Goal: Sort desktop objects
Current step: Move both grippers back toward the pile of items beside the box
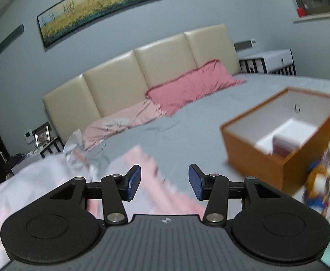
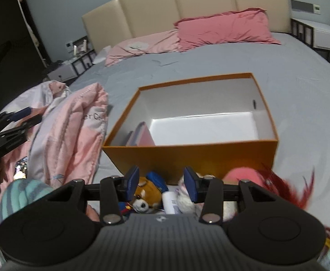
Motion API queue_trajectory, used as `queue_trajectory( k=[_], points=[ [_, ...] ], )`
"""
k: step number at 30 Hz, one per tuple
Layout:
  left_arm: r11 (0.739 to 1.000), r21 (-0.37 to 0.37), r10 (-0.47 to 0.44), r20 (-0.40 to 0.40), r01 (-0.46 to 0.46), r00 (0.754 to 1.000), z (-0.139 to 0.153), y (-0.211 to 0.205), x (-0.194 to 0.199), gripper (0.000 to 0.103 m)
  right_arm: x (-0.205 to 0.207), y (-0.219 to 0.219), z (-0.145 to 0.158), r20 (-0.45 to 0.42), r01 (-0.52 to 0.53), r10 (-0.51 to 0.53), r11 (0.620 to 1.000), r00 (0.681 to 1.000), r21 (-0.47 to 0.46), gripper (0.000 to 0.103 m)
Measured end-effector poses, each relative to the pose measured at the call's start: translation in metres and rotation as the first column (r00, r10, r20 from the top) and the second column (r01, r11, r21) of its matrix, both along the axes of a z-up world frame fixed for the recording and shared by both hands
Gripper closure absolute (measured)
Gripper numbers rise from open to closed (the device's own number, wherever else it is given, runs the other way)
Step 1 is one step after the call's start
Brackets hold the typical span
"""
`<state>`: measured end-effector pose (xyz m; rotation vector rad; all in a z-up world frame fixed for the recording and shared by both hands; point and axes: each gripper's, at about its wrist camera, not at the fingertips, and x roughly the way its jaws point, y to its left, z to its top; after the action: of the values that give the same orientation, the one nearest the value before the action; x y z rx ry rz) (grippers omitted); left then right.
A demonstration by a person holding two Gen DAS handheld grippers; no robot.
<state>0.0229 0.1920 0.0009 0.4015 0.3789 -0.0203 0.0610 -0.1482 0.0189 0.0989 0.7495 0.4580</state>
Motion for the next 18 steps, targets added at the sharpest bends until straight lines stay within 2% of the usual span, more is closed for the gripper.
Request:
queue_trajectory(
  k=[8,10,14,18],
  points=[
    [0.996,-0.078,0.036,-0.071,-0.042,0.997,-0.052,0.043,-0.004,0.049,-0.013,0.009,0.007,0.030,0.074,-0.071,0.990,0.997,-0.117,0.057],
    [0.992,-0.118,0.032,-0.088,-0.042,0.996,-0.060,0.056,-0.005,0.049,-0.014,0.012,0.010,0.053,0.083,-0.077,0.987,0.996,-0.138,0.056],
    [0.984,-0.175,0.042,-0.017,-0.044,0.999,-0.050,0.067,-0.011,0.049,-0.019,0.017,0.009,0.061,0.071,-0.061,0.982,0.996,-0.177,0.053],
    [0.977,-0.204,0.066,0.024,-0.059,0.998,-0.024,0.069,-0.014,0.045,-0.025,0.022,-0.007,0.000,0.018,-0.018,0.972,1.000,-0.233,0.054]
  ],
)
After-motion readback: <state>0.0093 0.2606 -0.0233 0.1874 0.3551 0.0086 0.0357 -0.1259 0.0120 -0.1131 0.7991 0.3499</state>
